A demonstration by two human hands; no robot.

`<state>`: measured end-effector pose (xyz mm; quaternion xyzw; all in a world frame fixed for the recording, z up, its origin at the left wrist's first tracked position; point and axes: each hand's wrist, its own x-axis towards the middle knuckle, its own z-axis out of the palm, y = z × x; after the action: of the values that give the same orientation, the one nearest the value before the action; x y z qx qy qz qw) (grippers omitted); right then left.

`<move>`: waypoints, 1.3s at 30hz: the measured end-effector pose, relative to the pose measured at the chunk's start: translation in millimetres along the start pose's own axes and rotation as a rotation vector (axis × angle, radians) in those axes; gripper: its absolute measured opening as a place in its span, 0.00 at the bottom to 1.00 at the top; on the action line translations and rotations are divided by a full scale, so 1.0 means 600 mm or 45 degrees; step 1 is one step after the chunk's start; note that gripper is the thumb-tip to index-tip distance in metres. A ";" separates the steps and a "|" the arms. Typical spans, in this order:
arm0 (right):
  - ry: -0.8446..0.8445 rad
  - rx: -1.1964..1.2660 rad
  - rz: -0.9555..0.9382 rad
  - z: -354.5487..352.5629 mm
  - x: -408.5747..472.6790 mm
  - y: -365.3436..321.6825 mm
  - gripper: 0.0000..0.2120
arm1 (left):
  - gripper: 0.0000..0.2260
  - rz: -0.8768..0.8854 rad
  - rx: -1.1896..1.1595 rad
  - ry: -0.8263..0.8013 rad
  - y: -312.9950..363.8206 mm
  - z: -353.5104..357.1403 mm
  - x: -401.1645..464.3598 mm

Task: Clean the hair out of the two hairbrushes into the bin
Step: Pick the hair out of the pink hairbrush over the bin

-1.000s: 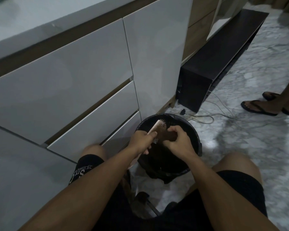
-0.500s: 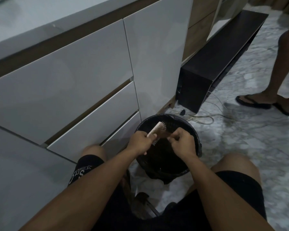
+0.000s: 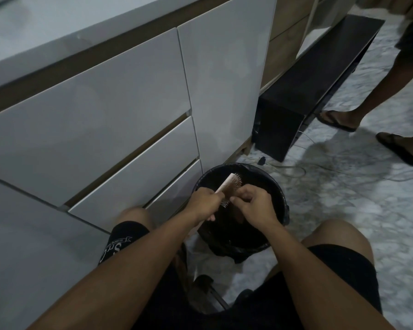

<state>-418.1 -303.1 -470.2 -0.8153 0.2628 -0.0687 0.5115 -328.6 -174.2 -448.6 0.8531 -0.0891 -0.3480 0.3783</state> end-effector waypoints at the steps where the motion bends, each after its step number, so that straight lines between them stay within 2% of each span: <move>1: 0.031 -0.040 0.017 0.001 0.001 0.001 0.04 | 0.12 -0.005 -0.005 0.008 -0.002 0.001 0.001; 6: 0.224 -0.100 0.100 -0.006 0.000 0.000 0.08 | 0.13 -0.025 -0.026 -0.016 -0.007 0.006 0.002; 10: 0.079 -0.024 0.107 -0.008 0.003 0.006 0.07 | 0.13 -0.009 -0.023 -0.010 -0.002 0.009 0.003; 15: -0.010 0.174 0.029 -0.004 -0.002 0.003 0.17 | 0.12 -0.035 -0.103 -0.041 0.003 0.004 0.001; 21: -0.051 0.067 0.025 0.000 0.004 0.006 0.06 | 0.11 -0.013 -0.058 -0.074 -0.004 0.008 0.007; 28: -0.228 0.058 0.014 -0.008 0.004 0.010 0.03 | 0.08 0.028 -0.080 0.023 -0.016 0.010 0.010; 32: -0.164 0.037 0.052 -0.004 0.005 0.010 0.03 | 0.08 0.024 -0.084 0.023 -0.021 0.016 0.007; 36: 0.033 0.179 0.060 0.000 0.005 0.003 0.14 | 0.09 0.053 -0.033 -0.007 -0.018 0.020 0.004; 39: 0.039 0.211 0.014 -0.001 0.002 0.001 0.27 | 0.10 0.082 0.010 -0.018 -0.013 0.023 0.003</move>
<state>-417.3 -304.4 -470.6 -0.7675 0.2684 -0.0997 0.5736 -337.2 -177.3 -461.4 0.8488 -0.1205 -0.3413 0.3853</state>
